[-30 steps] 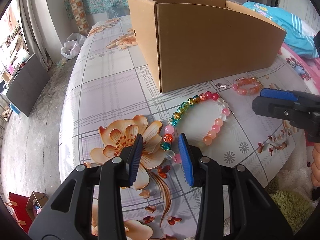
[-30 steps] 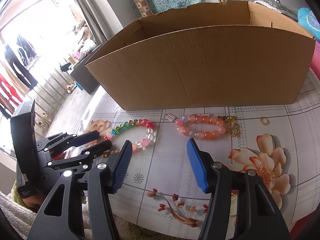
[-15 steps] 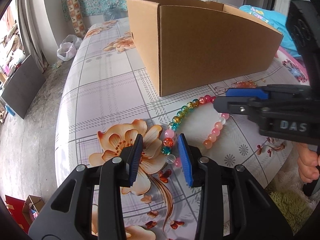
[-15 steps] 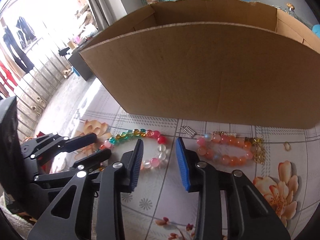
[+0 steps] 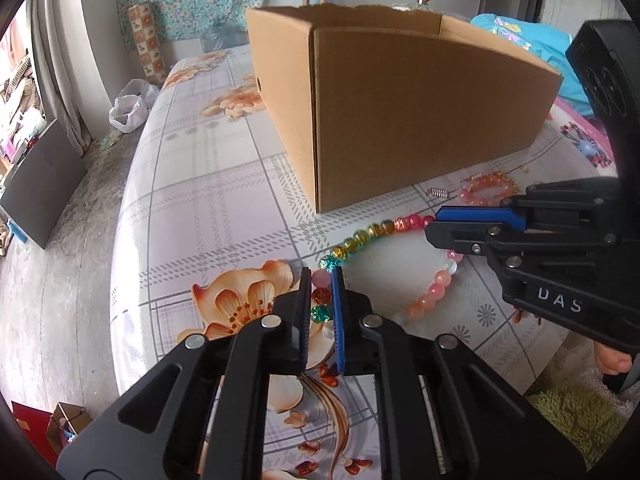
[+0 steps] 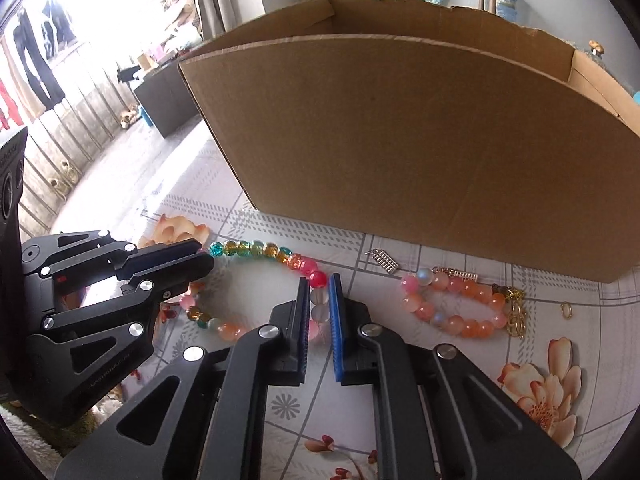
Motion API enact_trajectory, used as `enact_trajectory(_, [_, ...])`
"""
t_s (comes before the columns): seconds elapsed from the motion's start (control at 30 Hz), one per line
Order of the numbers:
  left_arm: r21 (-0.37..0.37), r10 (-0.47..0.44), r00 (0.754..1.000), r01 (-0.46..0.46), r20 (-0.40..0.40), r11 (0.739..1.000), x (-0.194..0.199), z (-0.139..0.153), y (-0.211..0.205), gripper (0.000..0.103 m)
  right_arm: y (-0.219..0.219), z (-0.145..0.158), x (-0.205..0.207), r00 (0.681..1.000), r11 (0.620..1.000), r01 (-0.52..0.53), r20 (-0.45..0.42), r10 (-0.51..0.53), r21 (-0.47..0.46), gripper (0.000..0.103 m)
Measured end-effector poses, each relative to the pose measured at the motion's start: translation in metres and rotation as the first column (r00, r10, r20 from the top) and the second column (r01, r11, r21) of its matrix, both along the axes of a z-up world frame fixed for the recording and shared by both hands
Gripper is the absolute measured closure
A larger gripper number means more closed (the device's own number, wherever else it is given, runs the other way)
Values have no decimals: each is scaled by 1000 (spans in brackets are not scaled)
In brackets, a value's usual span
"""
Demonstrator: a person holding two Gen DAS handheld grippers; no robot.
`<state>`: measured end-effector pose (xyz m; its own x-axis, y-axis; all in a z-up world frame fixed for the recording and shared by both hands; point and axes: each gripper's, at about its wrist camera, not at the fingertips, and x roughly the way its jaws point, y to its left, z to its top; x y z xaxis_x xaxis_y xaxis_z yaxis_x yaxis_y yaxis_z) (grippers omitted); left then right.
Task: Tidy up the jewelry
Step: 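Carry the bead bracelet into the box and release it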
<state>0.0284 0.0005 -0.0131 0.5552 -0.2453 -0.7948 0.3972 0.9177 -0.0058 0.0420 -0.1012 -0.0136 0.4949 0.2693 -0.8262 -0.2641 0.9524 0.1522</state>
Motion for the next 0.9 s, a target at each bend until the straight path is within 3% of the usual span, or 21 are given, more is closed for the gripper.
enact_trajectory(0.2, [-73,-13,999,17,53,997,-12,36,6,94,-13,29,-23,998,999,2,68,-5,52,93])
enact_trajectory(0.37, [-156,-47,988,70,144,985,-25,89,10,94,-21,78,-42,981,997,-9,192,-5,70,94])
enact_trajectory(0.53, [-222,-81,951,152,299,963,-18,161,6,94,-35,150,-36,933,996,-51,358,20,77,93])
enact_trajectory(0.63, [-248,-104,936,195,337,949,9,186,-6,94,-45,175,-9,916,996,-63,400,31,68,93])
enact_trajectory(0.7, [-218,-119,934,200,336,955,31,190,-20,94,-52,181,20,929,994,-69,369,36,79,93])
enact_trajectory(0.77, [-167,-131,945,187,301,968,61,181,-35,94,-61,178,55,957,990,-77,286,41,115,93])
enact_trajectory(0.9, [-97,-146,980,159,134,982,113,140,-54,94,-75,139,123,998,980,-60,10,59,190,93])
